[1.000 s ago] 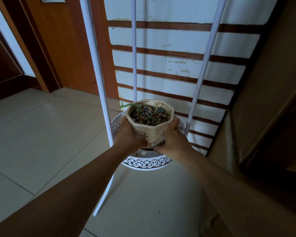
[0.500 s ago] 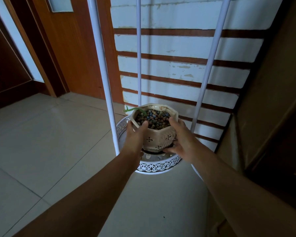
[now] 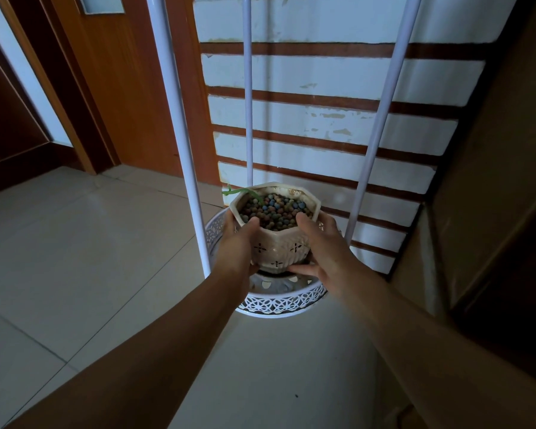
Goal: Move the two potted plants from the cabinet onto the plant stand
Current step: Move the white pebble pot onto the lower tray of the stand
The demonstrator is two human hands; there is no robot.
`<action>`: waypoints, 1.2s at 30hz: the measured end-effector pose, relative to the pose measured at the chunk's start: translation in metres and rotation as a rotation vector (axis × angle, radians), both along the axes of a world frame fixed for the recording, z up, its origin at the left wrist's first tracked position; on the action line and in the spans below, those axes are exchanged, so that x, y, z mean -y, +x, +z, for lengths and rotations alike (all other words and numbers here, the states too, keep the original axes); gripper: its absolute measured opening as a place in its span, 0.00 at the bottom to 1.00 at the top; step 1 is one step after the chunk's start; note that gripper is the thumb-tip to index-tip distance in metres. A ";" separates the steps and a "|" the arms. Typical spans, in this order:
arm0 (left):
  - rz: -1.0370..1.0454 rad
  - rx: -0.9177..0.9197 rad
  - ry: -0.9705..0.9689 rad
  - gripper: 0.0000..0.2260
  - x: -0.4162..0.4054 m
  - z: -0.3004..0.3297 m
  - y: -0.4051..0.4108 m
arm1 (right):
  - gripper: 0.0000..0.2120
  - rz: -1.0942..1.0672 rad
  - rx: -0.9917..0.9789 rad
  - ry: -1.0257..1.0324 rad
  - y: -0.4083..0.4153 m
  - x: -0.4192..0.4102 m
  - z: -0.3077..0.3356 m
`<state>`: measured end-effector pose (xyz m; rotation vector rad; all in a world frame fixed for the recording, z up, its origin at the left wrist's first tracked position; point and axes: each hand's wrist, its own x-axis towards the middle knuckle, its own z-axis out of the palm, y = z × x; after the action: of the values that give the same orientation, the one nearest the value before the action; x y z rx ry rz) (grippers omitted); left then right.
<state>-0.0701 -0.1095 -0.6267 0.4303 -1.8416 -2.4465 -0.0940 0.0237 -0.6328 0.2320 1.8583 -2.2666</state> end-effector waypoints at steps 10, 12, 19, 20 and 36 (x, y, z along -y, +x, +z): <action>0.072 0.036 -0.082 0.16 0.000 0.000 -0.009 | 0.24 -0.036 -0.061 0.003 0.003 0.008 -0.004; 0.079 0.041 -0.103 0.17 -0.001 -0.001 -0.009 | 0.25 -0.032 -0.065 0.016 0.003 0.007 -0.004; 0.098 0.030 -0.196 0.19 -0.005 -0.001 -0.008 | 0.26 -0.031 -0.063 0.052 0.006 0.006 -0.003; 0.099 0.031 -0.198 0.19 -0.005 -0.001 -0.008 | 0.26 -0.035 -0.062 0.056 0.006 0.006 -0.003; 0.066 0.085 -0.251 0.23 -0.012 0.011 0.002 | 0.30 -0.054 -0.027 0.123 0.005 0.009 0.002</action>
<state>-0.0681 -0.0974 -0.6154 0.5745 -2.0961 -2.1494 -0.0893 0.0144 -0.6304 0.2751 2.0312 -2.2025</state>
